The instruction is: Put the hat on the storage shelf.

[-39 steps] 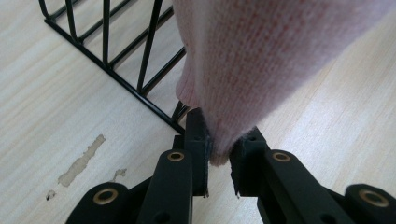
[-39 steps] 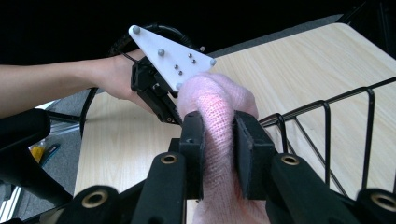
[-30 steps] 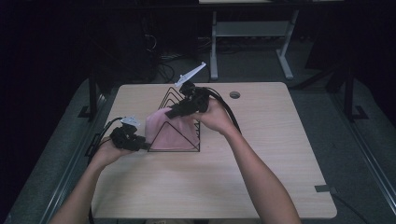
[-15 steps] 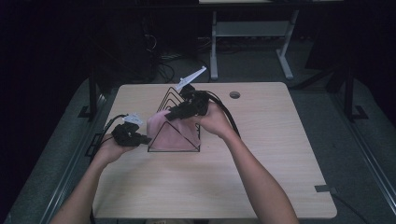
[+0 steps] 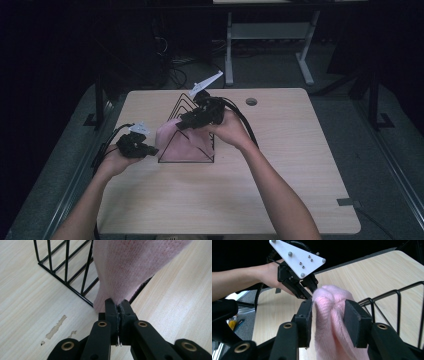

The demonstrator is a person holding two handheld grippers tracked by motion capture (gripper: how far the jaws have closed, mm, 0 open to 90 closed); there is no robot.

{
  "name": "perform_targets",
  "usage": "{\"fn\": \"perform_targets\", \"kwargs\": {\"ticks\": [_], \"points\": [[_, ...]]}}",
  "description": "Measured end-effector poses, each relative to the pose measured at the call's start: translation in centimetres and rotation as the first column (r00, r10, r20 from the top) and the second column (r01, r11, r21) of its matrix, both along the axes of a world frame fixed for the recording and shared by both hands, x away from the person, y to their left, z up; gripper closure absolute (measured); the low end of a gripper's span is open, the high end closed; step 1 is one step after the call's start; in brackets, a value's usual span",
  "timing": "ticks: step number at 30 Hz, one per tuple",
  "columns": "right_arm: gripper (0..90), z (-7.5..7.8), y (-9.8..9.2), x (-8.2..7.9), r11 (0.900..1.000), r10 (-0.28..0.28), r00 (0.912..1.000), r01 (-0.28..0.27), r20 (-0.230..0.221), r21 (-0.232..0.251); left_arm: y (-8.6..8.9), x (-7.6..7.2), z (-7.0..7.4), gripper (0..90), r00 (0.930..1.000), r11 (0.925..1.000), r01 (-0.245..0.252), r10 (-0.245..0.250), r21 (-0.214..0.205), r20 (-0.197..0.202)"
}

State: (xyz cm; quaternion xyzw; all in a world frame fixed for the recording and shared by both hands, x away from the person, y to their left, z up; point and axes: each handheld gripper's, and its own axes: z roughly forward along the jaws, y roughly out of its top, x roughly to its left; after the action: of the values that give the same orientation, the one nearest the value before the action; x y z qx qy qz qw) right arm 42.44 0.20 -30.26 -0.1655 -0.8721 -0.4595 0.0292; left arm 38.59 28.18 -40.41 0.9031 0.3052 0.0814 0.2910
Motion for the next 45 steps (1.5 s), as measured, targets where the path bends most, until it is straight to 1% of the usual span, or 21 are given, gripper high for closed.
{"fn": "perform_targets", "kwargs": {"ticks": [3,5,6,9,10,12,15,16,17,18,21,23,27,30,32,34,35,36,42,43,45], "points": [[56.4,0.0,-0.4,-0.1,1.0000,-0.004,1.0000,0.004,0.004,0.003,0.1,0.0,0.1,87.6,1.0000,1.0000,-0.002,0.002,0.000,-0.002],[55.4,0.0,-0.9,-0.2,0.9998,-0.017,0.9998,0.017,-0.006,0.010,0.1,0.0,0.1,87.4,1.0000,1.0000,-0.001,0.001,-0.002,-0.004],[54.8,0.0,-1.2,-0.2,0.9999,-0.010,0.9999,0.010,0.005,0.012,0.1,0.0,0.1,87.3,1.0000,1.0000,0.003,-0.003,-0.006,-0.006],[52.6,0.0,-1.5,-0.4,0.9998,-0.017,0.9999,0.017,0.004,0.014,0.1,-0.1,0.2,86.8,0.9999,0.9999,0.010,-0.010,-0.010,-0.009],[51.9,0.0,-1.9,-0.4,0.9995,-0.013,0.9999,0.013,0.003,0.027,0.0,-0.1,0.2,85.2,0.9999,0.9997,0.007,-0.007,-0.022,-0.014],[50.3,0.1,-2.5,-0.6,0.9993,-0.021,0.9998,0.021,-0.005,0.031,0.0,-0.2,0.2,82.0,0.9999,0.9996,0.003,-0.003,-0.027,-0.012],[49.7,0.1,-3.1,-0.7,0.9988,-0.034,0.9994,0.034,0.002,0.036,0.1,-0.3,0.5,78.2,1.0000,0.9992,-0.002,0.001,-0.039,-0.007],[48.9,0.1,-3.8,-0.7,0.9984,-0.042,0.9991,0.042,0.005,0.039,0.2,-0.4,0.7,76.3,1.0000,0.9993,-0.002,0.002,-0.037,-0.007],[48.9,0.1,-3.8,-0.7,0.9984,-0.042,0.9991,0.042,0.005,0.039,0.2,-0.4,0.7,74.8,1.0000,0.9993,-0.002,0.002,-0.037,-0.007],[48.7,0.1,-4.1,-0.9,0.9977,-0.053,0.9986,0.052,0.001,0.044,0.3,-0.5,0.9,74.8,1.0000,0.9993,-0.002,0.002,-0.037,0.003],[47.6,0.1,-5.2,-1.0,0.9957,-0.072,0.9974,0.071,0.012,0.060,0.5,-0.7,1.4,71.9,0.9999,0.9993,-0.006,0.006,-0.038,0.016],[47.1,0.1,-5.5,-1.0,0.9954,-0.078,0.9969,0.077,0.011,0.058,0.6,-0.8,1.4,70.7,0.9998,0.9989,-0.011,0.012,-0.045,0.014],[45.9,-0.1,-6.4,-1.1,0.9936,-0.097,0.9953,0.096,0.011,0.060,0.7,-0.9,1.5,68.7,0.9997,0.9992,-0.016,0.017,-0.035,0.015],[44.2,-0.4,-7.5,-1.3,0.9912,-0.123,0.9924,0.122,0.014,0.051,0.7,-1.0,1.6,66.1,0.9994,0.9988,-0.025,0.026,-0.043,0.021],[44.0,-0.6,-7.8,-1.3,0.9909,-0.126,0.9919,0.125,0.015,0.050,0.7,-1.0,1.6,65.3,0.9994,0.9989,-0.025,0.026,-0.040,0.021],[42.5,-0.9,-8.6,-1.3,0.9889,-0.141,0.9900,0.141,0.005,0.048,0.6,-1.0,1.6,61.7,0.9994,0.9989,-0.028,0.029,-0.037,0.020],[42.5,-0.9,-8.6,-1.3,0.9889,-0.141,0.9900,0.141,0.005,0.048,0.6,-1.0,1.6,61.7,0.9994,0.9987,-0.029,0.030,-0.042,0.019],[41.6,-1.1,-9.3,-1.3,0.9868,-0.154,0.9880,0.154,0.006,0.051,0.5,-1.0,1.6,60.6,0.9994,0.9986,-0.028,0.029,-0.044,0.020],[39.0,-1.3,-10.7,-1.5,0.9822,-0.182,0.9832,0.182,0.006,0.048,0.5,-1.0,1.6,57.6,0.9994,0.9982,-0.030,0.031,-0.052,0.017],[37.7,-1.4,-11.2,-1.5,0.9798,-0.197,0.9804,0.196,0.011,0.038,0.6,-1.0,1.6,56.8,0.9994,0.9983,-0.031,0.032,-0.049,0.015],[37.5,-1.4,-11.6,-1.6,0.9779,-0.206,0.9784,0.206,0.013,0.038,0.6,-1.0,1.6,56.1,0.9993,0.9981,-0.035,0.036,-0.050,0.012]]}}
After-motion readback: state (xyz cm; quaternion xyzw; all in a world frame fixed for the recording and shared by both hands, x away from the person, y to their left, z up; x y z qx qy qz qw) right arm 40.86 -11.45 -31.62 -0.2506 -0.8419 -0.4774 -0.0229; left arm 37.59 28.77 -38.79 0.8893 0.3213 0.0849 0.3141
